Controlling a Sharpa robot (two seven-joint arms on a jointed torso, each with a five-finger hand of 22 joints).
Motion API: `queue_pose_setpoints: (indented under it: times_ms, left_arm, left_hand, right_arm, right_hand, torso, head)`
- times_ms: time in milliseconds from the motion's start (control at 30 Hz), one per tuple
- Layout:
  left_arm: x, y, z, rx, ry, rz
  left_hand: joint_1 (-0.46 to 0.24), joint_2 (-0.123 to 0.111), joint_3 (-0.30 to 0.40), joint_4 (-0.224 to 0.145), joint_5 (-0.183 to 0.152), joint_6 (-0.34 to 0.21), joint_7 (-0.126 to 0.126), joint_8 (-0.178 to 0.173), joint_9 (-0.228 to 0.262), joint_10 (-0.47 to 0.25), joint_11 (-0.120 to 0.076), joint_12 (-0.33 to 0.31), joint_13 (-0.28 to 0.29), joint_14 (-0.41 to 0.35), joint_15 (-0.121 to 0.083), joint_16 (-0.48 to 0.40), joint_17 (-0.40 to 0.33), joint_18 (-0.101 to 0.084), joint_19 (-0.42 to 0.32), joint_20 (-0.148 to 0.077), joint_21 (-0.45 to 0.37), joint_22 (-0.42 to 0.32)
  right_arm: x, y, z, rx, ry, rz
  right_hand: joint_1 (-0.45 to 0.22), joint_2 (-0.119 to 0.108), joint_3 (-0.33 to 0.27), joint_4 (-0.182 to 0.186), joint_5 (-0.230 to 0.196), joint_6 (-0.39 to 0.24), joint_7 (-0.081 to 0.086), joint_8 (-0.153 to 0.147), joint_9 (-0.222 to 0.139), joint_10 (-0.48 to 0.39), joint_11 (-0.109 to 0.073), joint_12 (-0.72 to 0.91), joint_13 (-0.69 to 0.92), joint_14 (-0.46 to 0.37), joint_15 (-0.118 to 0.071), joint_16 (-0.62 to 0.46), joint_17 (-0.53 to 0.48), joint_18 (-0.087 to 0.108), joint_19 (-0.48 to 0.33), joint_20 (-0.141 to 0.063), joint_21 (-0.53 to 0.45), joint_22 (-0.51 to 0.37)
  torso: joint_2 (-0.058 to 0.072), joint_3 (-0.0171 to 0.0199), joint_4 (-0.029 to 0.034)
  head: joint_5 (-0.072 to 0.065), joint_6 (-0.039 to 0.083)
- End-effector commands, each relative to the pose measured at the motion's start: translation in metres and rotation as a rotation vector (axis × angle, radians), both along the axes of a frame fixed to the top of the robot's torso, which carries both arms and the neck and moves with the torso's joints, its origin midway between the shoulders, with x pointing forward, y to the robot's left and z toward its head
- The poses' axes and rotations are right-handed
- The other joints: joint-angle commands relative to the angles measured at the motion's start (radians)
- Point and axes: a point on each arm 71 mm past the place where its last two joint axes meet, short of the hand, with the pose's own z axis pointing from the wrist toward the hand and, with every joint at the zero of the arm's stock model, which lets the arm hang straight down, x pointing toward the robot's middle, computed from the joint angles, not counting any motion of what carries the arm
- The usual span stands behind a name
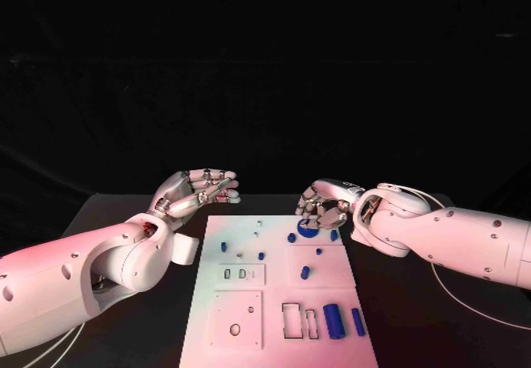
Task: Assemble the parts on the task board
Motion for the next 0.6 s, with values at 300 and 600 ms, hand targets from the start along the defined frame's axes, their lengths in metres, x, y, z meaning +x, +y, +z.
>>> queue_pose_setpoints:
  times_ms: [300,600]
  left_arm:
    - [-0.006,-0.003,0.013,-0.013,-0.027,-0.043]
    - [-0.004,-0.001,0.013,-0.007,-0.023,-0.038]
  left_hand:
    - [-0.008,-0.013,0.002,-0.002,-0.005,-0.001,0.015,-0.004,-0.002,0.005,0.004,-0.013,0.001,0.009,0.003,0.014,0.012,0.011,0.009,0.000,0.015,0.007]
    - [-0.010,-0.013,0.002,-0.001,-0.005,-0.002,0.016,-0.005,-0.002,0.005,0.005,-0.015,0.001,0.010,0.003,0.018,0.016,0.011,0.011,-0.001,0.019,0.009]
  right_arm:
    - [-0.007,0.013,0.000,-0.206,-0.108,-0.007]
    - [-0.009,0.020,-0.003,-0.234,-0.107,0.003]
  right_hand:
    - [0.016,-0.029,-0.031,0.055,-0.003,-0.010,0.009,-0.029,0.055,-0.053,0.009,-0.003,0.043,0.062,0.009,0.594,0.575,-0.018,0.083,-0.007,0.299,0.312]
    - [0.029,-0.027,-0.052,0.070,-0.002,-0.017,0.011,-0.043,0.069,-0.070,0.012,-0.002,0.053,0.068,0.012,0.681,0.663,-0.035,0.112,0.000,0.419,0.464]
  torso:
    - [0.042,-0.0109,0.0144]
    - [0.053,-0.0169,0.0221]
  head:
    - [-0.014,-0.001]
    - [-0.020,-0.005]
